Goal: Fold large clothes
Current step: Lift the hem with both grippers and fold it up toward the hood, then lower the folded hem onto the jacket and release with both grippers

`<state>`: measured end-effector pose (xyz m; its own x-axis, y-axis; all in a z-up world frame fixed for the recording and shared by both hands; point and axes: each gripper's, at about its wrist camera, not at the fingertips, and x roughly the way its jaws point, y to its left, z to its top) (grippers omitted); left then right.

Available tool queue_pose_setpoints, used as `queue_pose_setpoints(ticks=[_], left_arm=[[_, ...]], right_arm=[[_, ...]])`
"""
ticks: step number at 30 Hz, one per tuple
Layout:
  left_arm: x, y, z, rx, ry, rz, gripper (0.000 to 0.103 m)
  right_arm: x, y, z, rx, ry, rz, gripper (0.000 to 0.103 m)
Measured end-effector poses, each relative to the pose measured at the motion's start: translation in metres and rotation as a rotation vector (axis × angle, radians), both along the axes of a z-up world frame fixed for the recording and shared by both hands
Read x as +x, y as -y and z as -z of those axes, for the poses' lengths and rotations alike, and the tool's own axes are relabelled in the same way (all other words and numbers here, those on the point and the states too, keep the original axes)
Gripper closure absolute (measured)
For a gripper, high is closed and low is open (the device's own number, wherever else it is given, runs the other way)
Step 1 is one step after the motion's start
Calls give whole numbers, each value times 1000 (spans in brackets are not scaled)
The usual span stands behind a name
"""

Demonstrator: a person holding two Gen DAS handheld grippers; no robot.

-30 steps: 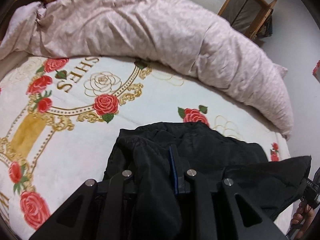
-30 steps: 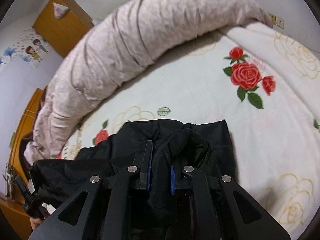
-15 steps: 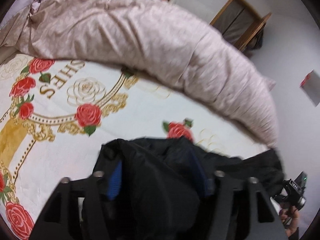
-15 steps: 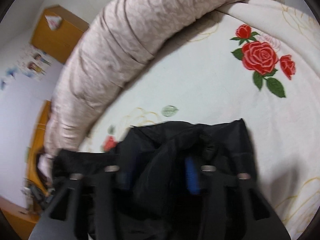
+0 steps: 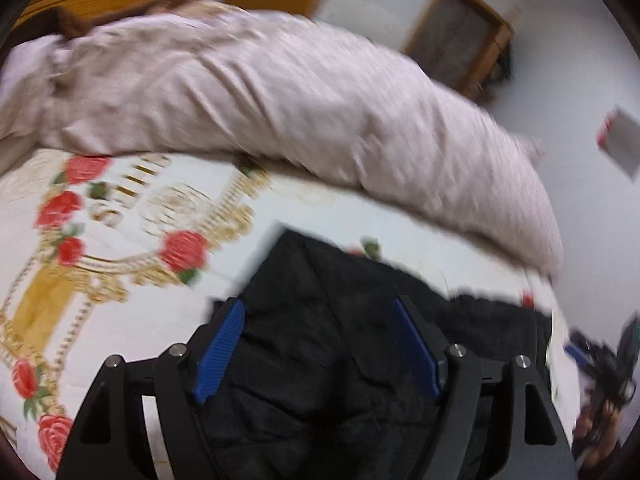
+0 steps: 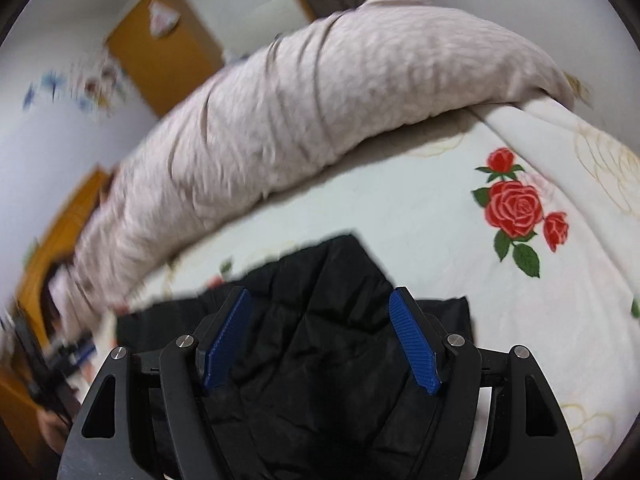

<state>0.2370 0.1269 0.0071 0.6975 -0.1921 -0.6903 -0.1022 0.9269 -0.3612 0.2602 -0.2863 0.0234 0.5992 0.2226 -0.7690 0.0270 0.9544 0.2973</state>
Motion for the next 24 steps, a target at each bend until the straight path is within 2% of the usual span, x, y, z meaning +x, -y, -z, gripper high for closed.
queue_pose_setpoints(ticks=[4,8,9,13,18,24], left_arm=[[23,47,26,58,-51,135,26],[55,64,51,183,-53,142,25],[64,64,57,198,-56,134,25],[85,65,80,227,-67,115,23],[90,70,103,244,-33,83,23],[95,75,104,282,-20,75,23]], right_arm=[[15,-23,29,-107,-55,-71,31],[50,-23,77,-256,-162,-54,31],[54,-19,83,-267,-172,-43,31],[67,-5,106,-244,-207,-5,30],[67,-3,124,-267,-176,17,28],[69,-7,121,-276,-166,41,27]])
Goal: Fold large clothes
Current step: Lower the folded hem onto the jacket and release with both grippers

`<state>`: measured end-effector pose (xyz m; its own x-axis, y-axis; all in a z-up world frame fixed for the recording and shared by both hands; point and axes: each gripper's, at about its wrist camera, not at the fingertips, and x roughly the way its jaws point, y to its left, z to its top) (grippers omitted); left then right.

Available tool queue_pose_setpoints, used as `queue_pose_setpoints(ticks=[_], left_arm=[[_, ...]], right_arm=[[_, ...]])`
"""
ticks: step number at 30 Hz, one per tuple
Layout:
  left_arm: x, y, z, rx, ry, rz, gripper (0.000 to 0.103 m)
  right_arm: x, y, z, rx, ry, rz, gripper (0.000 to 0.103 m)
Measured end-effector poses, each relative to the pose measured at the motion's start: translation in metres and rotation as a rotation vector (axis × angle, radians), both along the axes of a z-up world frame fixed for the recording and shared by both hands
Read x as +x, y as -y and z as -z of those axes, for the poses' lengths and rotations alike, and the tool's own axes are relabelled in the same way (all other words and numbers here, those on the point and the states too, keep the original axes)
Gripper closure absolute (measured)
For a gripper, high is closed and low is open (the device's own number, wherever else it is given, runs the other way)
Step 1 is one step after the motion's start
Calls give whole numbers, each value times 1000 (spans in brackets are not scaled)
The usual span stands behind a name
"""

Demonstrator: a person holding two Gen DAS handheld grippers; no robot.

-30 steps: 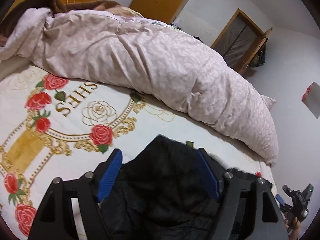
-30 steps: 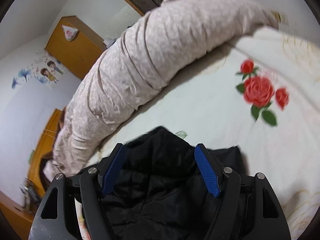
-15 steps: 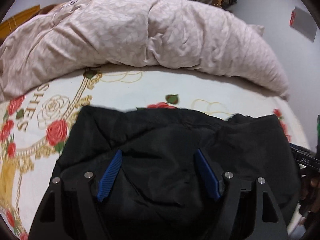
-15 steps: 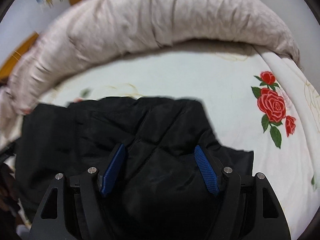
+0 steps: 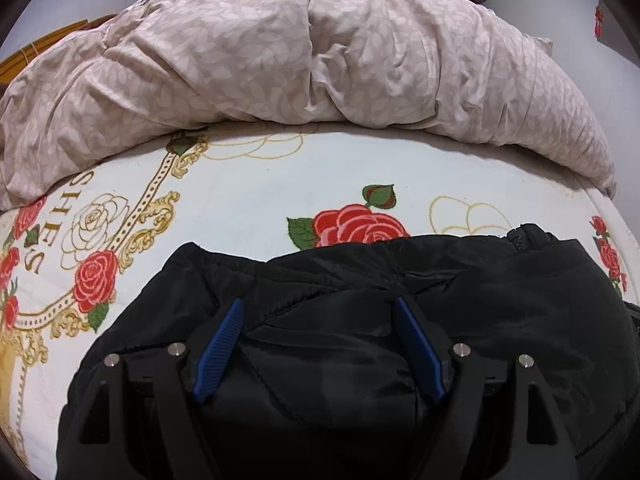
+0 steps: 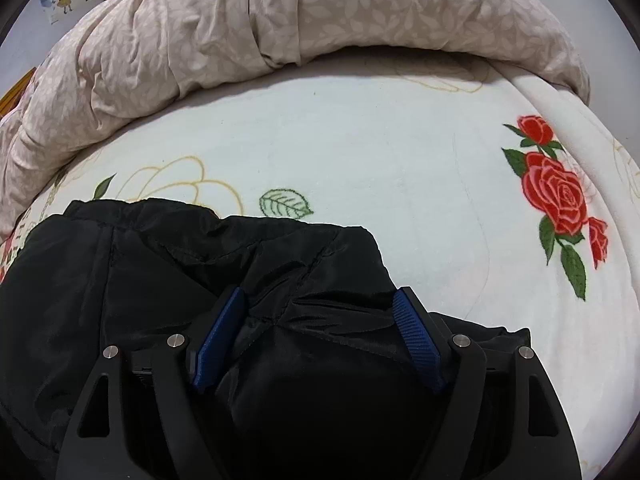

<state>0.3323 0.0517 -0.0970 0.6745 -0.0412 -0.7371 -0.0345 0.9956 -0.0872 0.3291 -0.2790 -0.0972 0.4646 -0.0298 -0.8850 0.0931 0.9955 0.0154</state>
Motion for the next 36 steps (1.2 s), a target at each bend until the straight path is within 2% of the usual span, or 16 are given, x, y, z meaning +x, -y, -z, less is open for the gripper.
queue_pose_setpoints(ticks=[2,5,7,10,12,14,16,17,19,22,24,28,36], left_arm=[[1,2,-9,23,-32,3,24],[-6,-2,-34,-5,-36,4,26],[-17,-2,-58,-19,6,26,27],[-36,11,-92,-24,75,82,27],[-42,27,-102,-34,88,128,27],[-38,47,-99,-51,63,174,27],[-30,65,-88,-59,19,195,27],[-25,75,-79,-60,-7,207,27],[-12,91,-58,-65,-64,217,27],[4,101,-35,-38,-85,200,26],[10,102,-28,-46,-82,197,26],[17,112,-12,-10,-61,190,26],[22,115,3,4,-26,169,26]], right_arm=[[-1,-1,-11,-16,-9,3,27],[-9,-5,-42,-48,38,-4,27],[-19,-7,-72,-32,104,-21,27],[-37,-16,-106,-60,201,-21,27],[-41,-22,-113,-22,213,-34,27],[-41,-29,-109,-9,200,-51,28],[-36,-36,-96,-22,152,-71,43],[-35,-36,-89,-27,128,-70,45],[-31,-32,-72,-13,81,-60,46],[-20,-21,-40,-45,26,-32,46],[-16,-12,-23,-27,29,-11,46],[-10,-9,-6,-28,57,2,46],[-7,-10,7,-37,119,14,46]])
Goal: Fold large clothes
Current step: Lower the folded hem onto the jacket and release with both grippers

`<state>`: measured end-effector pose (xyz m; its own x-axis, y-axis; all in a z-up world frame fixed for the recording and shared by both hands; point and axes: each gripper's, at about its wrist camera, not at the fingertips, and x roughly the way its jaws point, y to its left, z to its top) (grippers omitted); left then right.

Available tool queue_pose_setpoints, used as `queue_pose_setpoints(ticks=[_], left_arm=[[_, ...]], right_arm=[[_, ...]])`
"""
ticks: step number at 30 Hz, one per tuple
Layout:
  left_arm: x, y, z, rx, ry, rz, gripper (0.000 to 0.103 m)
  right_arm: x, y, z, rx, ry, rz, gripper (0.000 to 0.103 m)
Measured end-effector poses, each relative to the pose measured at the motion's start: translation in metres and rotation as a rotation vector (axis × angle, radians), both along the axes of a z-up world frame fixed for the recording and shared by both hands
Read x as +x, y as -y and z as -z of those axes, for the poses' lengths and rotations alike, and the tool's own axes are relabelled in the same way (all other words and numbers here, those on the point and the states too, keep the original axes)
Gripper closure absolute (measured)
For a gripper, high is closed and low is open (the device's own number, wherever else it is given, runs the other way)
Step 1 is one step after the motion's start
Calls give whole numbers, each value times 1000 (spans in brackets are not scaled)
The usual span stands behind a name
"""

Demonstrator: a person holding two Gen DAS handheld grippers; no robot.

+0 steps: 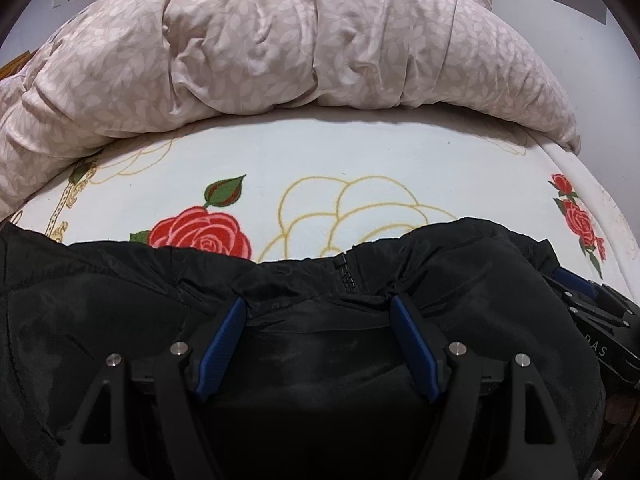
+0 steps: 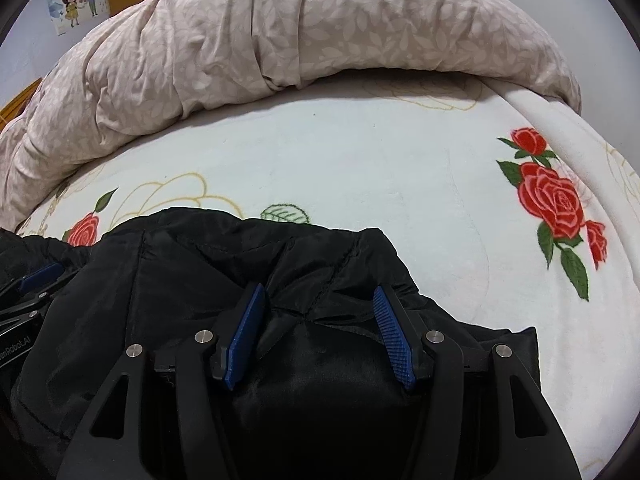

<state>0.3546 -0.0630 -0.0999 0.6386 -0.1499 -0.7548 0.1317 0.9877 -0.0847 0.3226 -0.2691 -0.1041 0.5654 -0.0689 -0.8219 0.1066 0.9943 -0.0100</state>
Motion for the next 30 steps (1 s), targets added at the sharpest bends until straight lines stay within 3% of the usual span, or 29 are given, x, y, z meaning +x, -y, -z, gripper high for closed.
queue_pose_setpoints(ticks=[4,6,9,14,17,19,22,26,30], left_arm=[[1,-1,-5,6,-16,-6,26],[0,-1,-16,18,-43,-3,26],[-10,-15,-39,-7,-58,0,28],[-45,-58,-87,1,50,9,28],[-55,-95,-87,32,68,-51,28],[-55,-123,-72,47,37,-115,28],[-54,-152,-42,44,2,-175,26],[-50,-158,-19,-2,22,-185,24],[-41,-153,-20,18,2,-192,24]], right_arm=[[1,0,-8,5,-16,4,46],[-1,-2,-21,-15,-38,3,46],[-17,-13,-57,-31,20,-18,46],[-40,-54,-101,34,87,-115,46],[-36,-81,-85,55,22,-175,46],[-27,-87,-61,43,-36,-174,46],[-19,-81,-39,46,-42,-162,46],[-4,-78,-20,31,-52,-182,46],[-4,-76,-33,4,-39,-193,46]])
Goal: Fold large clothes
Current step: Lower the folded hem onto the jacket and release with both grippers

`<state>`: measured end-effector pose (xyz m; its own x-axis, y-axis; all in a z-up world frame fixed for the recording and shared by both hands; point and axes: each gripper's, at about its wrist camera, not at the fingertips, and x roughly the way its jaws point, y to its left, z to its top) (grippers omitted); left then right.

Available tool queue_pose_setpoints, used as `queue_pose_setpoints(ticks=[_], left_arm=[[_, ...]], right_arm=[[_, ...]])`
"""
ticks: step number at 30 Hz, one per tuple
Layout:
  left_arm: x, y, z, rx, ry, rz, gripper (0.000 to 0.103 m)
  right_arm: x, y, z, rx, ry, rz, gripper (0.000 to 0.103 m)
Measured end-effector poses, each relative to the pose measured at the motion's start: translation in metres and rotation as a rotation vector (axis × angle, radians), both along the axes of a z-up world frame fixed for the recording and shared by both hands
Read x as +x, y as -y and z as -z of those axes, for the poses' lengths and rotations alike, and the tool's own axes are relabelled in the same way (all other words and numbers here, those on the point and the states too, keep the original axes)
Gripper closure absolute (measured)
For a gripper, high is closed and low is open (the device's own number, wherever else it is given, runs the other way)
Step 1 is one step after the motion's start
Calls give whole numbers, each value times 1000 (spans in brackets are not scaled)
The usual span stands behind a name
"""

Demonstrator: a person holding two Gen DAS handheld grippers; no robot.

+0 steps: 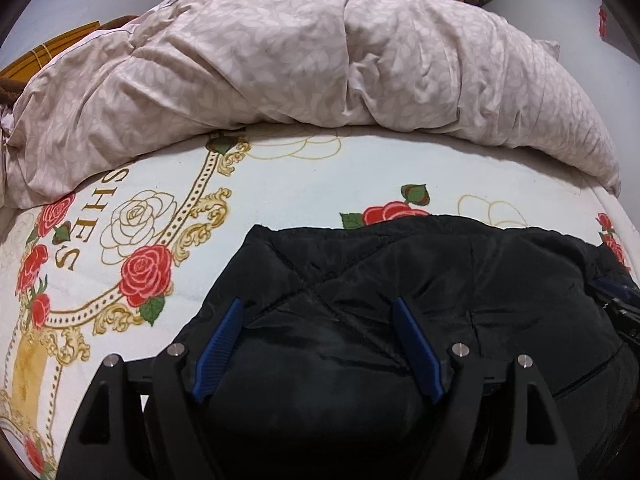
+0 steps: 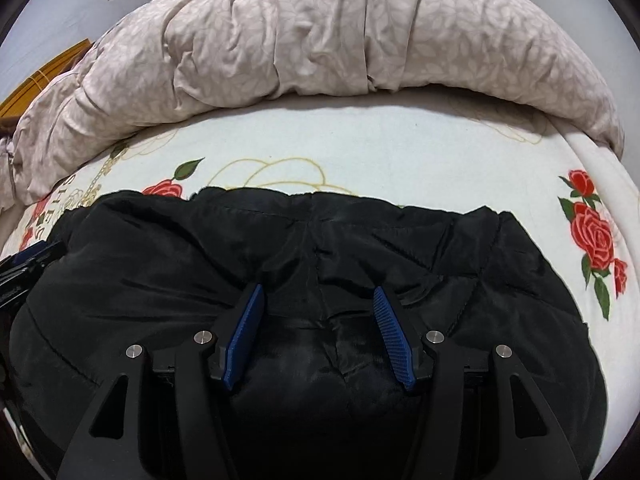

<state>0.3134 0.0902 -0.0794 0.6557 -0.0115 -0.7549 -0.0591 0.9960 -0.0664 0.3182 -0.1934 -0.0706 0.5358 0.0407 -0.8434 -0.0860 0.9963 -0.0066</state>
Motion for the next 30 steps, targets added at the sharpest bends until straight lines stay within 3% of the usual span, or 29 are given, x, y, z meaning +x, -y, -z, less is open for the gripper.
queue_pose_setpoints(ticks=[6,10,15,30], left_arm=[[-19,-24,-28,-17,51,16,26],[-10,-33,-9,-30,8,5,25],[-4,-30,10,-46,28,-6,23],[10,-30,29,-90,34,-18,20]], right_arm=[[-38,35,-40,-77,110,30,46],[-37,71,-17,-90,63,101,46],[-30,80,4,-56,62,123,46],[-19,88,20,13,75,145,46]])
